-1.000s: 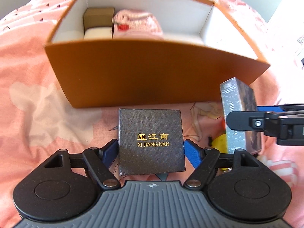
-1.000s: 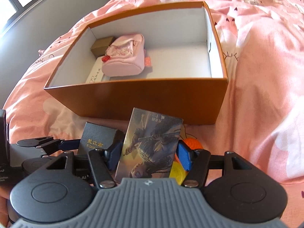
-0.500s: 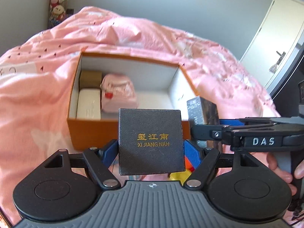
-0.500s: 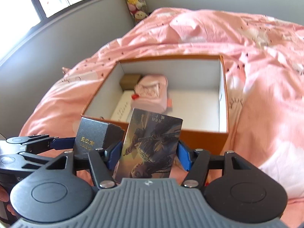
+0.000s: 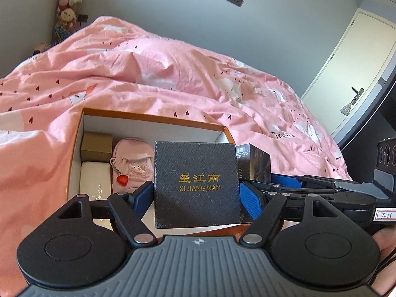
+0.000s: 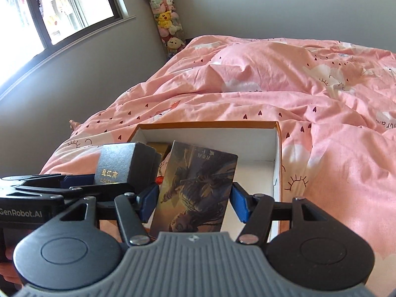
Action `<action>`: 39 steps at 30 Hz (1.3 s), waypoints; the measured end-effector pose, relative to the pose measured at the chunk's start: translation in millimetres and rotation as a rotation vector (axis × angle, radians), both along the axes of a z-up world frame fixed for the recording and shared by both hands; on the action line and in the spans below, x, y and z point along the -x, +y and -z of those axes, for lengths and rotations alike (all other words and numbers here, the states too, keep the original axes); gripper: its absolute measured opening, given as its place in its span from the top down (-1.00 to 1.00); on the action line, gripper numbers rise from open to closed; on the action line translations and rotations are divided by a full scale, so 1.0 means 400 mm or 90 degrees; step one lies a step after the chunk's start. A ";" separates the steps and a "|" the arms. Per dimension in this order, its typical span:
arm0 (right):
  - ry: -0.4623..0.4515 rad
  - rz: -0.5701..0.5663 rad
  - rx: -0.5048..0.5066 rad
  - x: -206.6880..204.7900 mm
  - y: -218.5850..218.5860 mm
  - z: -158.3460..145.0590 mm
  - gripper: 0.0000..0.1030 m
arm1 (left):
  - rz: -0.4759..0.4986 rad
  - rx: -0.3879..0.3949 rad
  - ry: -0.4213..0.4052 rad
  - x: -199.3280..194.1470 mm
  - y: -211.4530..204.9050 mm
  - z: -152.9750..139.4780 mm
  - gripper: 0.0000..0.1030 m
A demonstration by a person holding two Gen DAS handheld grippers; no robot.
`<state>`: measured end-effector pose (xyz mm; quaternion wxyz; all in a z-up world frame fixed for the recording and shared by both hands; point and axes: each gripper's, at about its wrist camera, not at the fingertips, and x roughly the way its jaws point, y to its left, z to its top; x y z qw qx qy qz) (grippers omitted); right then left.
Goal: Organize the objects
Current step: 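Lift and carry the black box and the card over the orange box with both tools, then lower the black box into the orange box and open the left tool while the right lowers the card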
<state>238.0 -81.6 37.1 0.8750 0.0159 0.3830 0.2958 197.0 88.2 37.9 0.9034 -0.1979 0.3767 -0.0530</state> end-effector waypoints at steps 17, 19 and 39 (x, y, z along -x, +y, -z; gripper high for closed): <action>0.106 0.007 0.050 -0.155 0.053 0.167 -0.24 | 0.035 0.045 0.308 -0.197 0.074 0.180 -0.69; 0.113 0.004 0.054 -0.161 0.054 0.177 -0.24 | 0.043 0.051 0.335 -0.214 0.077 0.197 -0.69; 0.168 -0.048 0.120 -0.208 0.125 0.223 -0.25 | 0.024 -0.018 0.406 -0.203 0.085 0.288 -0.74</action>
